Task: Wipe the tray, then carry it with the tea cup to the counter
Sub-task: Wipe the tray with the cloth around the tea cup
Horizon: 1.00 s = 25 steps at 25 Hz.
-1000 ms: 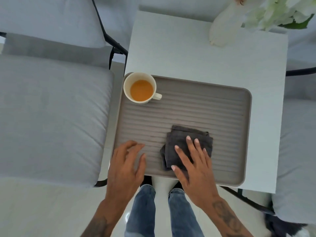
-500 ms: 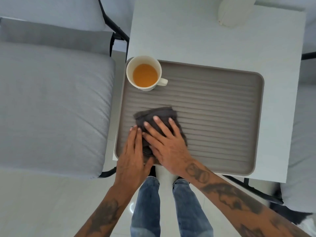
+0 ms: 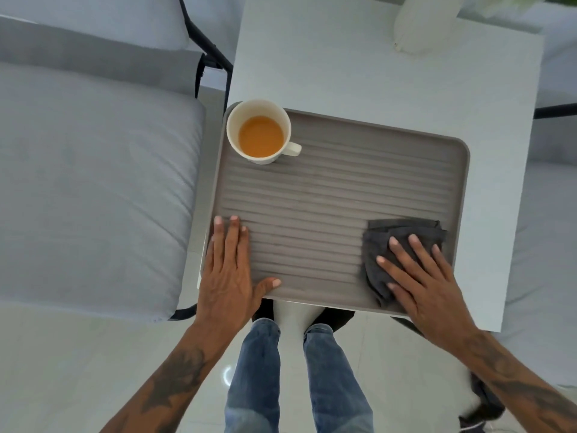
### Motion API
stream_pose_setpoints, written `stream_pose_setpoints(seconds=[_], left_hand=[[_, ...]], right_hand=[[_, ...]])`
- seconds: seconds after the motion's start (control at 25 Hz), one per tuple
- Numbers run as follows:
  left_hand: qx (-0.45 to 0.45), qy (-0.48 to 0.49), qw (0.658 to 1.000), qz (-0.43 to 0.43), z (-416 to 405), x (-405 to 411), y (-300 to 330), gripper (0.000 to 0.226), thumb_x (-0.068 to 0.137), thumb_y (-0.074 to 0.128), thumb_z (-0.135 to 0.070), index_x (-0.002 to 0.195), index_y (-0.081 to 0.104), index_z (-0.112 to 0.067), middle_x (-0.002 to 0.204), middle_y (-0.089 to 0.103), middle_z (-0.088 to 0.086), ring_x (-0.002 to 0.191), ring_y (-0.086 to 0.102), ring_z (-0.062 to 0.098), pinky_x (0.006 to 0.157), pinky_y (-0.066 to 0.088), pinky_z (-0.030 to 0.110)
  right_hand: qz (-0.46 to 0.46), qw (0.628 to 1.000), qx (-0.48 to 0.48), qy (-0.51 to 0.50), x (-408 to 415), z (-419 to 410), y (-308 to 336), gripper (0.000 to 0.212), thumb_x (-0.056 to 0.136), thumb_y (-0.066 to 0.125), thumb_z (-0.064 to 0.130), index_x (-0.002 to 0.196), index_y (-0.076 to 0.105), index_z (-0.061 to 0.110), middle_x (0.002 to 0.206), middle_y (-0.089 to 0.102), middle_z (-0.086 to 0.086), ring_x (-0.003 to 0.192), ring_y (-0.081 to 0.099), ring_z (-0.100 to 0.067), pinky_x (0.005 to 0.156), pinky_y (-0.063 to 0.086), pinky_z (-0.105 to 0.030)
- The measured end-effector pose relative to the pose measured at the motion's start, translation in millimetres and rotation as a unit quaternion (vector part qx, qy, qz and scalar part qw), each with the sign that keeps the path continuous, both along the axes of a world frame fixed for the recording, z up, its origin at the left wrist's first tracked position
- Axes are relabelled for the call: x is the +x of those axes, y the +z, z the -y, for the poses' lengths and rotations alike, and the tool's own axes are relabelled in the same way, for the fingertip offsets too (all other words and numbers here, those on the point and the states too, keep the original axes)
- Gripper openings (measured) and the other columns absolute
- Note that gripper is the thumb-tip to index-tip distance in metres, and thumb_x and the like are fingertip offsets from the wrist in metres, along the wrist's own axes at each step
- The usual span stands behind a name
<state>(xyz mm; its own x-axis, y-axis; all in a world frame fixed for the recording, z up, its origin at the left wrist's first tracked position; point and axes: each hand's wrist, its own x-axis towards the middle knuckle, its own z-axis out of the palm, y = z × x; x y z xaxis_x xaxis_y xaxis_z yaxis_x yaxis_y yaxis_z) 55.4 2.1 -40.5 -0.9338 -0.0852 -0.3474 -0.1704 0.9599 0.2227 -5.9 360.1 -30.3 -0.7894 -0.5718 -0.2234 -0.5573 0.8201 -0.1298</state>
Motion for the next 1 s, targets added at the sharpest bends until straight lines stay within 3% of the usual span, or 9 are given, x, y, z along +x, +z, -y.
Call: stream_pose_setpoints(seconds=[0.16, 0.28, 0.36, 0.48, 0.68, 0.8, 0.92, 1.0], left_hand=[[0.051, -0.011, 0.999, 0.005, 4, -3, -2, 0.11, 0.083, 0.041, -0.078, 0.159, 0.008, -0.005, 0.168, -0.003, 0.016, 0.155, -0.005, 0.03, 0.124, 0.012, 0.049], [0.043, -0.011, 0.999, -0.005, 4, -3, 0, 0.112, 0.082, 0.056, -0.066, 0.158, 0.003, -0.003, 0.168, 0.0, 0.016, 0.155, 0.001, 0.031, 0.124, 0.012, 0.044], [0.039, -0.008, 0.999, -0.004, 6, -4, 0, 0.114, 0.08, 0.055, -0.067, 0.158, 0.003, -0.003, 0.168, 0.002, 0.016, 0.155, 0.004, 0.03, 0.123, 0.013, 0.043], [0.043, 0.004, 0.999, 0.005, 7, -5, 2, 0.121, 0.075, 0.042, -0.084, 0.159, 0.006, -0.004, 0.168, 0.003, 0.014, 0.156, 0.004, 0.027, 0.123, 0.012, 0.041], [0.047, 0.012, 0.999, 0.019, 7, -5, 3, 0.12, 0.076, 0.035, -0.088, 0.159, 0.001, -0.009, 0.169, -0.003, 0.009, 0.156, -0.002, 0.025, 0.123, 0.012, 0.043], [0.041, 0.004, 0.999, 0.024, 4, -6, 4, 0.119, 0.077, 0.031, -0.088, 0.159, 0.002, -0.006, 0.169, -0.002, 0.011, 0.156, -0.001, 0.027, 0.123, 0.011, 0.043], [0.03, -0.003, 0.999, 0.01, 2, -6, 3, 0.118, 0.078, 0.047, -0.08, 0.158, 0.006, -0.003, 0.168, 0.001, 0.015, 0.155, 0.002, 0.031, 0.123, 0.012, 0.042], [0.024, -0.009, 1.0, -0.001, 1, -5, 3, 0.117, 0.078, 0.072, -0.058, 0.157, 0.01, 0.0, 0.167, 0.007, 0.02, 0.154, 0.008, 0.035, 0.122, 0.018, 0.046]], right_hand=[[-0.025, 0.999, -0.026, 0.04, -3, 73, -9, 0.047, 0.103, 0.036, 0.036, 0.149, 0.039, 0.027, 0.159, 0.032, -0.005, 0.148, 0.023, -0.038, 0.111, 0.027, -0.066], [-0.026, 0.986, -0.097, 0.135, -5, 167, -23, 0.044, 0.099, 0.048, 0.036, 0.142, 0.05, 0.03, 0.157, 0.037, -0.002, 0.148, 0.027, -0.035, 0.114, 0.024, -0.064], [-0.011, 0.979, -0.108, 0.174, -13, 197, -25, 0.044, 0.098, 0.048, 0.037, 0.14, 0.051, 0.031, 0.158, 0.037, 0.0, 0.149, 0.026, -0.032, 0.116, 0.022, -0.062], [-0.017, 0.983, -0.069, 0.172, -16, 145, -19, 0.046, 0.097, 0.048, 0.032, 0.143, 0.049, 0.031, 0.159, 0.034, 0.001, 0.149, 0.024, -0.031, 0.116, 0.024, -0.06], [0.005, 0.995, 0.005, 0.097, -4, -2, 8, 0.054, 0.097, 0.048, 0.022, 0.15, 0.038, 0.025, 0.16, 0.032, -0.002, 0.15, 0.02, -0.034, 0.11, 0.032, -0.061], [-0.002, 0.997, -0.011, 0.077, 0, 7, 9, 0.056, 0.093, 0.054, 0.017, 0.148, 0.042, 0.023, 0.158, 0.036, -0.004, 0.149, 0.024, -0.036, 0.109, 0.032, -0.062], [-0.019, 0.989, -0.043, 0.137, -4, 96, -5, 0.055, 0.09, 0.058, 0.019, 0.144, 0.048, 0.025, 0.157, 0.037, -0.001, 0.148, 0.027, -0.035, 0.113, 0.029, -0.06], [0.006, 0.982, -0.083, 0.168, -5, 161, -16, 0.049, 0.092, 0.055, 0.025, 0.141, 0.051, 0.027, 0.156, 0.04, 0.0, 0.148, 0.028, -0.032, 0.115, 0.024, -0.06]])
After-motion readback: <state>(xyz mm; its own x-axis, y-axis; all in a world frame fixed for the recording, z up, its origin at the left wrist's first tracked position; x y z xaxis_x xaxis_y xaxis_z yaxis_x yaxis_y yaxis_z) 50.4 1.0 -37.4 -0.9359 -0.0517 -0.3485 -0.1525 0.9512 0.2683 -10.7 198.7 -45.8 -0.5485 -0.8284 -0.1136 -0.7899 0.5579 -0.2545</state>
